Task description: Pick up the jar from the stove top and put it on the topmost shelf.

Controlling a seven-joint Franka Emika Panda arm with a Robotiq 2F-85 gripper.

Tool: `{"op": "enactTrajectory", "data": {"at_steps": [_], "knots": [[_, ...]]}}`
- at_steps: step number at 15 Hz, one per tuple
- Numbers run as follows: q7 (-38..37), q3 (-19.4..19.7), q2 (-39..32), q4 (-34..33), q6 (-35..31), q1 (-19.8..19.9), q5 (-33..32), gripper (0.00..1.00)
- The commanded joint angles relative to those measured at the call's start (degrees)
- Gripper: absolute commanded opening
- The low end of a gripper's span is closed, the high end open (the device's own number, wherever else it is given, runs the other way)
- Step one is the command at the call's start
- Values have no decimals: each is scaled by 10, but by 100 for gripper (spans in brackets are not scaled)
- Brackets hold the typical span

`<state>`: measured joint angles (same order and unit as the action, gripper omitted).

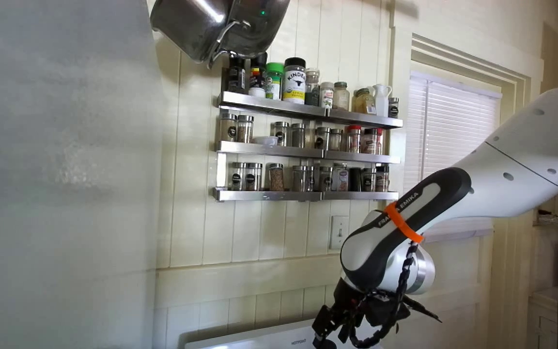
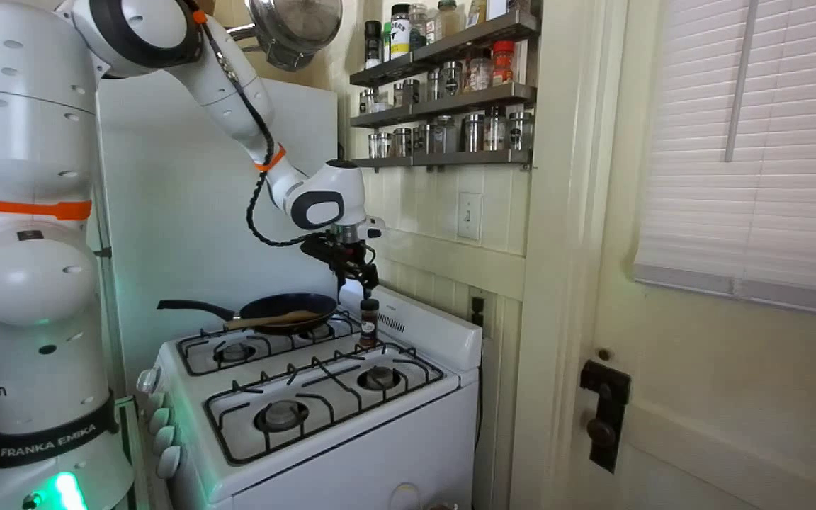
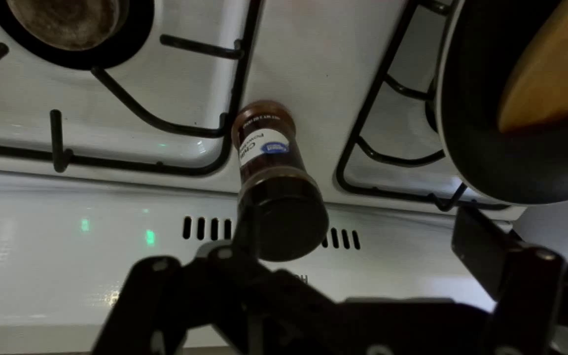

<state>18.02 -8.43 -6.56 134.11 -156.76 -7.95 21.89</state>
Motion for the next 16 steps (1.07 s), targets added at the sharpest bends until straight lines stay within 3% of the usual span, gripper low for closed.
{"op": "enactTrajectory", "data": {"at_steps": [1,5,6,7,8,10,12,13,16], "knots": [[-84,-1,-6,31,-42,-4,-57,100],[-171,5,-4,55,-54,-8,-120,100],[-203,16,-7,63,-72,-15,-165,100],[-243,64,-7,74,-89,-50,-230,100],[-184,10,-8,48,-53,-5,-161,100],[-220,35,-9,61,-70,-20,-210,100],[-224,41,-9,64,-73,-24,-217,100],[-290,76,-11,64,-82,-41,-296,100],[-378,121,-31,54,-163,-74,-415,100]]}}
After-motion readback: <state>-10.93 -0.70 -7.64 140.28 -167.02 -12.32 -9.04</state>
